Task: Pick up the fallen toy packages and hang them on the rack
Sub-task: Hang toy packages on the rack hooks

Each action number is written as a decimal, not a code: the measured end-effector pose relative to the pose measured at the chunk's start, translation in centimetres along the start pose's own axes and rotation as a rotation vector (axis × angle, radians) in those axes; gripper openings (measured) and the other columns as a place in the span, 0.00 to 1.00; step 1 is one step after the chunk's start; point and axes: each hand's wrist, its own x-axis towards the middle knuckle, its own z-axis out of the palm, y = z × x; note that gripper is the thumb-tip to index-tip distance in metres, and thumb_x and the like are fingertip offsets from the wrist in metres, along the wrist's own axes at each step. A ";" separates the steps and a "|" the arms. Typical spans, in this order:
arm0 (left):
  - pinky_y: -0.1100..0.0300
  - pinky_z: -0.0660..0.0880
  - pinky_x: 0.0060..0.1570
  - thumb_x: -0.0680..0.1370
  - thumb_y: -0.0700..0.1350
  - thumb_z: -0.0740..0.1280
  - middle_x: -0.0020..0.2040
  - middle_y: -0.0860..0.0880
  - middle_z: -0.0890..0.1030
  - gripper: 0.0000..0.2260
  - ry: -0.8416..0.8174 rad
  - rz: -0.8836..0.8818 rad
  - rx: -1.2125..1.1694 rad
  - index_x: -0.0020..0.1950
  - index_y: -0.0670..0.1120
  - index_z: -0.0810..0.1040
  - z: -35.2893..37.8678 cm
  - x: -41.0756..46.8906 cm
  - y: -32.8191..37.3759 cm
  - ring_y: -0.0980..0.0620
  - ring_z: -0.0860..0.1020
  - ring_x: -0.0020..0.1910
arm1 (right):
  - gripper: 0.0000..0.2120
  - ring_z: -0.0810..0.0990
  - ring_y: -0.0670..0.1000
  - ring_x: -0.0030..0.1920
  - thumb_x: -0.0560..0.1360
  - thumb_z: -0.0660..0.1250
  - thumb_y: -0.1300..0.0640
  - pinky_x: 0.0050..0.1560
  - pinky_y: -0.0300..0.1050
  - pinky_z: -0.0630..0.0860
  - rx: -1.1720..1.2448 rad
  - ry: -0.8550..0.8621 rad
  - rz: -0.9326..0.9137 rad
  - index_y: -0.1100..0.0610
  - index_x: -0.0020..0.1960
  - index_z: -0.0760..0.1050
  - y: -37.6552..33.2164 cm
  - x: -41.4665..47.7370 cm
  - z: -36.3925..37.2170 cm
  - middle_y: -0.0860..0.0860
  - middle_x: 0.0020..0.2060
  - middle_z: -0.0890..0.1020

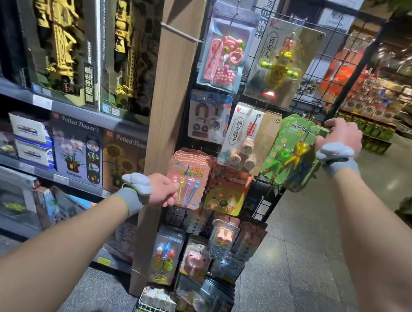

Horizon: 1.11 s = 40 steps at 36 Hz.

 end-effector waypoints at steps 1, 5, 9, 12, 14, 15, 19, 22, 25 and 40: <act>0.69 0.64 0.19 0.84 0.45 0.58 0.30 0.46 0.73 0.17 0.008 -0.004 -0.012 0.38 0.40 0.74 -0.1 -0.5 -0.3 0.59 0.68 0.18 | 0.19 0.70 0.60 0.64 0.73 0.70 0.58 0.63 0.57 0.71 0.001 0.016 -0.008 0.53 0.63 0.74 -0.1 -0.3 -0.2 0.58 0.62 0.73; 0.67 0.64 0.21 0.84 0.49 0.59 0.28 0.48 0.73 0.19 0.045 0.017 0.042 0.36 0.42 0.76 -1.0 -3.4 -3.0 0.56 0.67 0.20 | 0.16 0.72 0.61 0.62 0.74 0.68 0.58 0.61 0.57 0.72 0.022 0.022 0.044 0.56 0.61 0.74 -0.6 -3.3 -0.6 0.59 0.61 0.74; 0.61 0.65 0.29 0.82 0.55 0.59 0.26 0.50 0.72 0.22 0.085 0.042 0.279 0.32 0.46 0.74 -2.2 -7.6 -6.6 0.51 0.70 0.25 | 0.15 0.77 0.62 0.59 0.78 0.61 0.62 0.57 0.50 0.74 0.031 -0.254 0.109 0.67 0.62 0.74 -1.9 -9.2 -0.9 0.64 0.59 0.78; 0.57 0.65 0.37 0.82 0.55 0.60 0.28 0.49 0.69 0.24 0.092 -0.009 0.403 0.29 0.46 0.68 -1.9 -11.4 -9.9 0.48 0.70 0.31 | 0.13 0.77 0.60 0.47 0.77 0.61 0.54 0.48 0.46 0.72 0.050 -0.292 0.073 0.63 0.53 0.77 -3.0 -15.7 -0.6 0.62 0.49 0.81; 0.56 0.66 0.41 0.82 0.54 0.61 0.27 0.48 0.67 0.25 0.027 -0.065 0.444 0.28 0.46 0.64 -1.9 -15.3 -14.8 0.49 0.68 0.31 | 0.15 0.78 0.61 0.48 0.78 0.60 0.52 0.46 0.45 0.71 0.018 -0.450 0.066 0.61 0.52 0.79 -3.3 -23.9 0.9 0.61 0.51 0.81; 0.56 0.66 0.41 0.82 0.54 0.62 0.27 0.48 0.66 0.25 0.036 -0.050 0.468 0.27 0.46 0.64 -1.7 -15.2 -15.5 0.49 0.67 0.30 | 0.16 0.78 0.62 0.49 0.79 0.59 0.50 0.46 0.46 0.72 0.016 -0.496 0.054 0.62 0.52 0.79 -3.7 -25.3 1.2 0.61 0.51 0.81; 0.63 0.63 0.26 0.80 0.56 0.64 0.27 0.46 0.67 0.23 -0.025 -0.112 0.390 0.29 0.46 0.66 -0.6 -18.6 -19.6 0.50 0.65 0.23 | 0.17 0.78 0.59 0.50 0.80 0.57 0.46 0.43 0.44 0.70 0.048 -0.657 0.054 0.57 0.43 0.74 -3.4 -33.7 3.9 0.58 0.47 0.80; 0.62 0.61 0.27 0.78 0.56 0.67 0.28 0.44 0.68 0.23 -0.052 -0.198 0.362 0.29 0.47 0.66 0.6 -21.4 -24.3 0.48 0.64 0.25 | 0.18 0.78 0.58 0.46 0.81 0.55 0.46 0.40 0.43 0.69 -0.023 -0.835 0.023 0.59 0.42 0.73 -2.6 -40.8 5.5 0.59 0.44 0.79; 0.58 0.68 0.34 0.78 0.57 0.66 0.27 0.47 0.71 0.22 -0.075 -0.263 0.405 0.29 0.48 0.67 1.9 -24.3 -27.2 0.48 0.68 0.28 | 0.19 0.79 0.58 0.46 0.81 0.55 0.47 0.39 0.44 0.71 -0.044 -0.956 0.007 0.59 0.45 0.76 -1.8 -46.6 6.2 0.59 0.45 0.81; 0.47 0.72 0.38 0.81 0.54 0.63 0.30 0.44 0.69 0.21 -0.244 -0.518 0.460 0.31 0.45 0.66 10.9 -34.5 -37.1 0.46 0.69 0.31 | 0.18 0.69 0.53 0.32 0.81 0.57 0.51 0.30 0.44 0.61 -0.078 -1.274 0.135 0.58 0.35 0.69 9.3 -65.6 5.6 0.53 0.30 0.70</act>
